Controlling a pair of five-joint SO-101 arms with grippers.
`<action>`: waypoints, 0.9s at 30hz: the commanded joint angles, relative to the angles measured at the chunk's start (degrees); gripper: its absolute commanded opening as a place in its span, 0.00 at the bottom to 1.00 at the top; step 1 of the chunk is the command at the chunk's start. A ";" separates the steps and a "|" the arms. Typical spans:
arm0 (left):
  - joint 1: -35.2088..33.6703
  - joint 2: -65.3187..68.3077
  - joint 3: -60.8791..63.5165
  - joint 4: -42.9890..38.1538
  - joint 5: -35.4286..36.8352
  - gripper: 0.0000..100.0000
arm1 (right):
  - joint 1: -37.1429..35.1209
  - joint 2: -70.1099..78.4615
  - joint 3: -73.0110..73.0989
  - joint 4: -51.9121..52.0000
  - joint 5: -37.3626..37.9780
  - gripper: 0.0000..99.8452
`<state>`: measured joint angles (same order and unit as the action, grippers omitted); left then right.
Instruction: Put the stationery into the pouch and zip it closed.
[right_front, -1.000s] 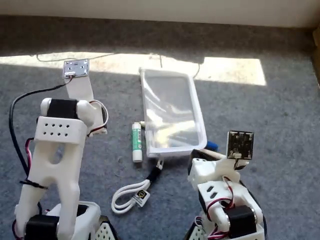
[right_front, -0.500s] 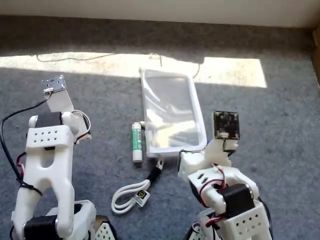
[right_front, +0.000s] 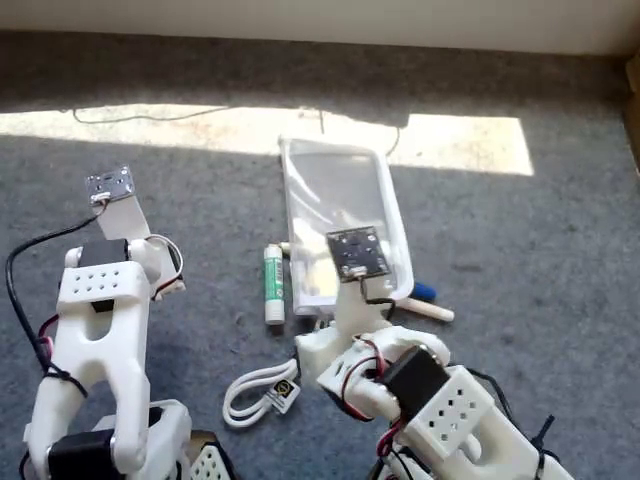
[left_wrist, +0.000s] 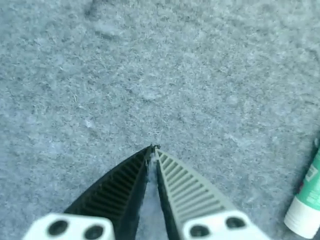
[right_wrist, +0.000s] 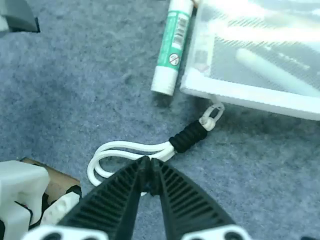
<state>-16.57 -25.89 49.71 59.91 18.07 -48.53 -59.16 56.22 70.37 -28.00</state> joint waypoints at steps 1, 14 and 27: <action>-3.03 -1.98 -0.31 -1.05 -0.62 0.00 | -4.09 5.67 -3.56 -4.18 -0.88 0.01; -2.95 -1.98 -0.22 -1.05 -0.62 0.00 | -4.44 25.01 -9.63 -8.40 -12.31 0.18; -3.03 -1.89 -0.22 -1.05 -0.62 0.00 | 1.10 32.66 -10.42 -14.99 -13.01 0.18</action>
<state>-19.03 -25.89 49.71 59.65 18.07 -48.97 -27.25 48.75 58.07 -40.31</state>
